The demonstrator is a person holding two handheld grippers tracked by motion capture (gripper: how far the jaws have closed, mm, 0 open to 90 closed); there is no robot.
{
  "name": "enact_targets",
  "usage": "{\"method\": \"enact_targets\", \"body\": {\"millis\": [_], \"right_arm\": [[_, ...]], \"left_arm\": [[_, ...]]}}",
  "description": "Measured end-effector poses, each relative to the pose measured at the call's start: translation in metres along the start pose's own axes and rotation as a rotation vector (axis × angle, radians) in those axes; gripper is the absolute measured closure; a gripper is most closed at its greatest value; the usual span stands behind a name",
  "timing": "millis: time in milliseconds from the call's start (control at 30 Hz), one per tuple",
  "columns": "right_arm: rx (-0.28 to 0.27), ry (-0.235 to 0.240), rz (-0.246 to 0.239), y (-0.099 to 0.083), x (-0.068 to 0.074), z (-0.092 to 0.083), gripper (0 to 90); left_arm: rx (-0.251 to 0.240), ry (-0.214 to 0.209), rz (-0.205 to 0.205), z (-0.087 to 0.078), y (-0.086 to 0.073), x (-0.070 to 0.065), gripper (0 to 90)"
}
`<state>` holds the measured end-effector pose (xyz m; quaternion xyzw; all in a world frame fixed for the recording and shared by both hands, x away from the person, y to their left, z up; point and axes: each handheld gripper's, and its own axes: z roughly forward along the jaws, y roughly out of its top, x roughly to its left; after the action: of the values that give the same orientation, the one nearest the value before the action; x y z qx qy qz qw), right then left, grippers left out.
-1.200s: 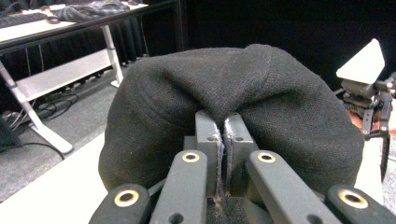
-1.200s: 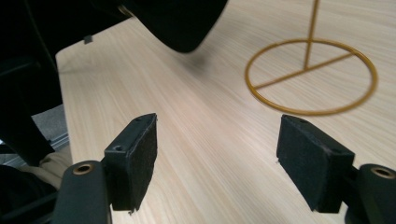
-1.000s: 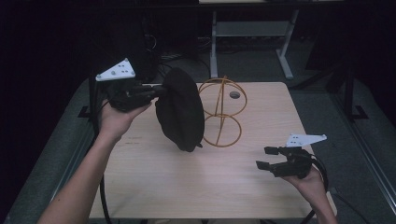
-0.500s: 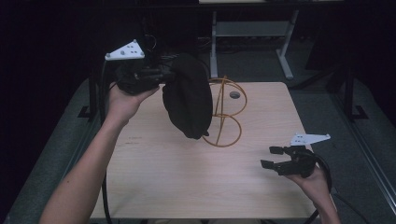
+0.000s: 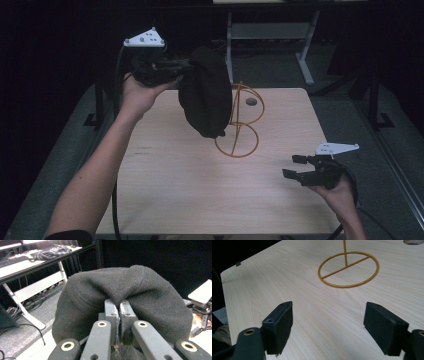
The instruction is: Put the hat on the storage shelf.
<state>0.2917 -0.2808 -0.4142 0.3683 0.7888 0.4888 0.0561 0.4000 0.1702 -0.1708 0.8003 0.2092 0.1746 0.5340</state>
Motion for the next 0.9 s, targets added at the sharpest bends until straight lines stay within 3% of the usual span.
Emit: {"method": "enact_targets", "body": {"millis": [567,900], "right_arm": [[-0.040,0.002,0.010,0.001,-0.005,-0.005,23.8],[-0.044,0.008,0.006,-0.001,-0.005,-0.006,23.8]], "left_arm": [[0.038,-0.054,-0.002,0.038,0.030,0.003,87.7],[0.109,-0.068,-0.016,0.076,0.038,0.005,87.7]]}}
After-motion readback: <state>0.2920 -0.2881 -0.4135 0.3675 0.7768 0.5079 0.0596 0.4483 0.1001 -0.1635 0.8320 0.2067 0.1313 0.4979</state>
